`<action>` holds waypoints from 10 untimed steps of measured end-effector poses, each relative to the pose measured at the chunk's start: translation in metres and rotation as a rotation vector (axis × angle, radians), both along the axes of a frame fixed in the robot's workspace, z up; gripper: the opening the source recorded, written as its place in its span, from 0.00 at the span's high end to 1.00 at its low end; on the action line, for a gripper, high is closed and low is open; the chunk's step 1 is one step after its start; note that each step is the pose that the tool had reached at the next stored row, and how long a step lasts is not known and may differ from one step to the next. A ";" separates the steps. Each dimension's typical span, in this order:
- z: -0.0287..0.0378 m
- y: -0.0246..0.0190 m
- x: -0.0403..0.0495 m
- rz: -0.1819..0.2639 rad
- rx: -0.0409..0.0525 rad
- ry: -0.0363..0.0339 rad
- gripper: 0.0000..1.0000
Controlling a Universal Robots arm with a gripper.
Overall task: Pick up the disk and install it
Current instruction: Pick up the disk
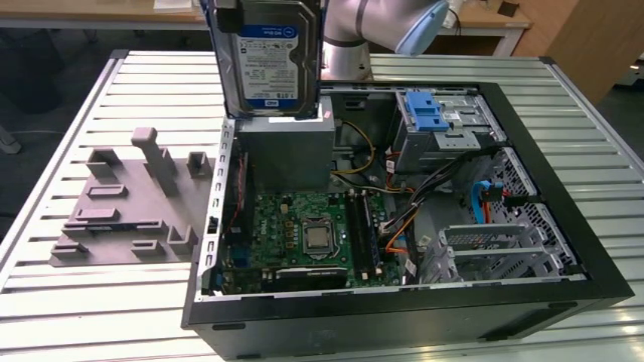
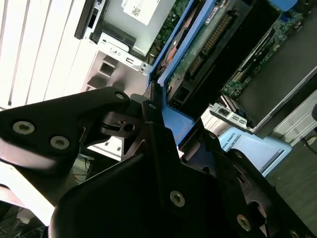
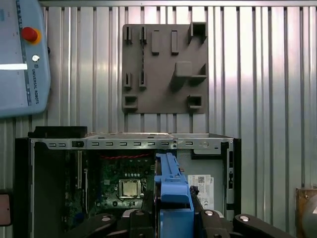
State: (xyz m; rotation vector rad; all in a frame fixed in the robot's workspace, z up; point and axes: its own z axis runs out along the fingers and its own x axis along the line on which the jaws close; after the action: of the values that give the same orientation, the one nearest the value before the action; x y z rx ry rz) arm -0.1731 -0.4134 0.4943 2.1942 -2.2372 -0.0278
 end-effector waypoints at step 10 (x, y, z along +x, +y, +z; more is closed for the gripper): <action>0.0000 -0.0041 0.0129 0.000 0.0001 0.0000 0.64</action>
State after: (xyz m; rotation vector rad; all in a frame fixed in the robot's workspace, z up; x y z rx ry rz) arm -0.1601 -0.4175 0.4943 2.1944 -2.2372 -0.0279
